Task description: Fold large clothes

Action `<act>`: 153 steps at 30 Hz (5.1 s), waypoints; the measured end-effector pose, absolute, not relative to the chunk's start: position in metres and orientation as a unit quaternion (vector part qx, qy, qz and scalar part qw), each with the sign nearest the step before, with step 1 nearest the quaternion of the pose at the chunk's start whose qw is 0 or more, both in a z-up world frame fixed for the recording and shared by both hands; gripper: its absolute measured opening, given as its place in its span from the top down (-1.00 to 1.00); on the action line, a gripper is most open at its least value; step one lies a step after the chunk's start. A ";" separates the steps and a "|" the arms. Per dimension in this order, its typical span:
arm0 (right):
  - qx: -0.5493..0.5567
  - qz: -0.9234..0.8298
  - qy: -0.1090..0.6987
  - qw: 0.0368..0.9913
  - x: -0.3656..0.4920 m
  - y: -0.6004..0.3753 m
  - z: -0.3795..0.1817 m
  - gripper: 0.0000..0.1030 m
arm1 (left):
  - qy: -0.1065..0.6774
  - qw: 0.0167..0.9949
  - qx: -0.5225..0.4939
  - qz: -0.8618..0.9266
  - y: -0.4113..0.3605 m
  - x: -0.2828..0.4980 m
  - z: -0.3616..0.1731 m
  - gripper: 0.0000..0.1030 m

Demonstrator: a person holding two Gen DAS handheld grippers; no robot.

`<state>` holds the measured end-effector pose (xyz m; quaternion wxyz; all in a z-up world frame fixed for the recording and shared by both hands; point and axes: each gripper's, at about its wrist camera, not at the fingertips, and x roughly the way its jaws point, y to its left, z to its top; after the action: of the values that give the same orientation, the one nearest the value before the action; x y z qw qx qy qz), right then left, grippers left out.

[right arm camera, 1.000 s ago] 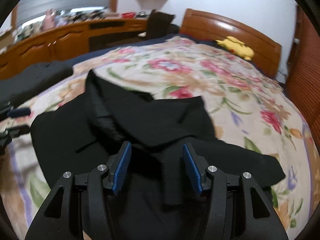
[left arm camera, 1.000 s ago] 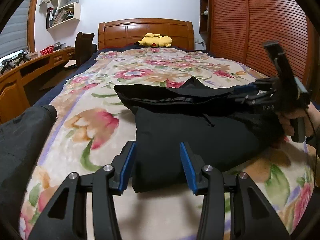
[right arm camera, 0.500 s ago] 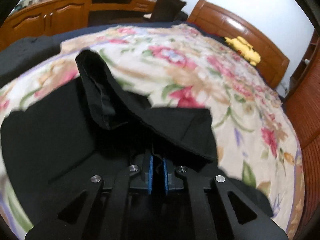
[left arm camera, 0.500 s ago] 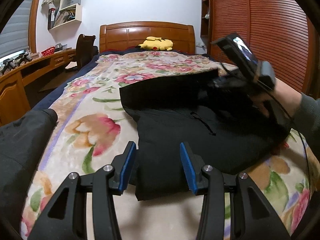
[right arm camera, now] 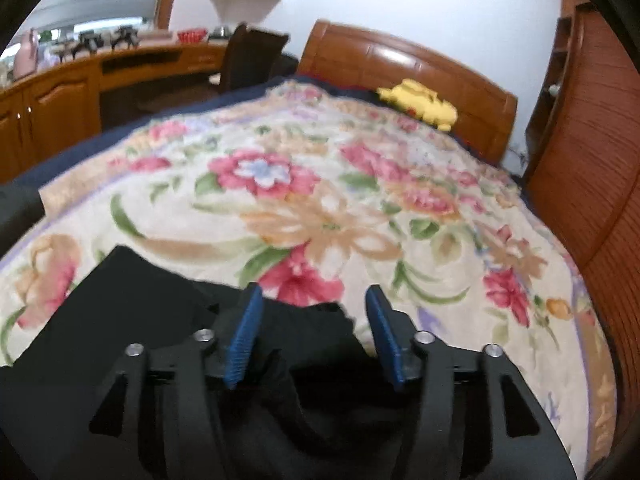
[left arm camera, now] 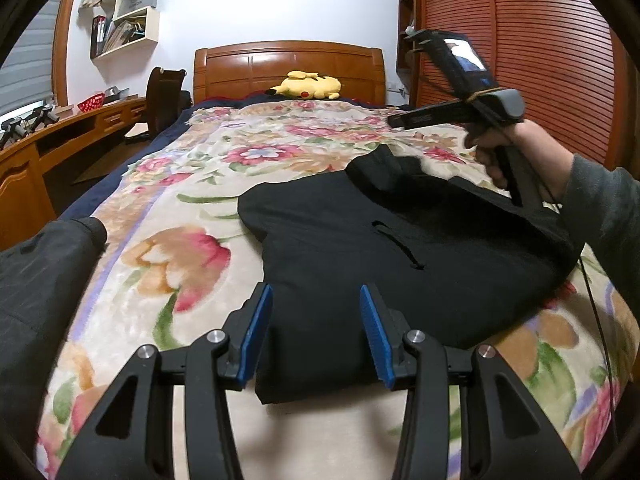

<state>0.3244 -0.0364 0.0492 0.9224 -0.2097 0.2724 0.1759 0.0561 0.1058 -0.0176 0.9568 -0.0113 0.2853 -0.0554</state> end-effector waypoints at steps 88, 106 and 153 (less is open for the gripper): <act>-0.164 0.180 0.328 0.913 0.146 -0.118 -0.023 -0.36 | 0.349 0.936 0.028 -0.029 0.086 0.077 -0.050 0.05; -0.141 0.052 0.363 0.920 0.137 -0.275 -0.016 -0.55 | 0.395 0.919 0.000 -0.025 0.109 0.083 -0.061 -0.06; -0.080 0.110 0.334 0.933 -0.003 -0.307 0.038 -0.21 | 0.349 0.932 0.024 -0.096 0.098 -0.061 -0.007 0.76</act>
<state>-0.0027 -0.3070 0.0379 0.9328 -0.0797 0.3338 0.1104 -0.0607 0.0977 -0.0071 0.9317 0.0237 0.3495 -0.0960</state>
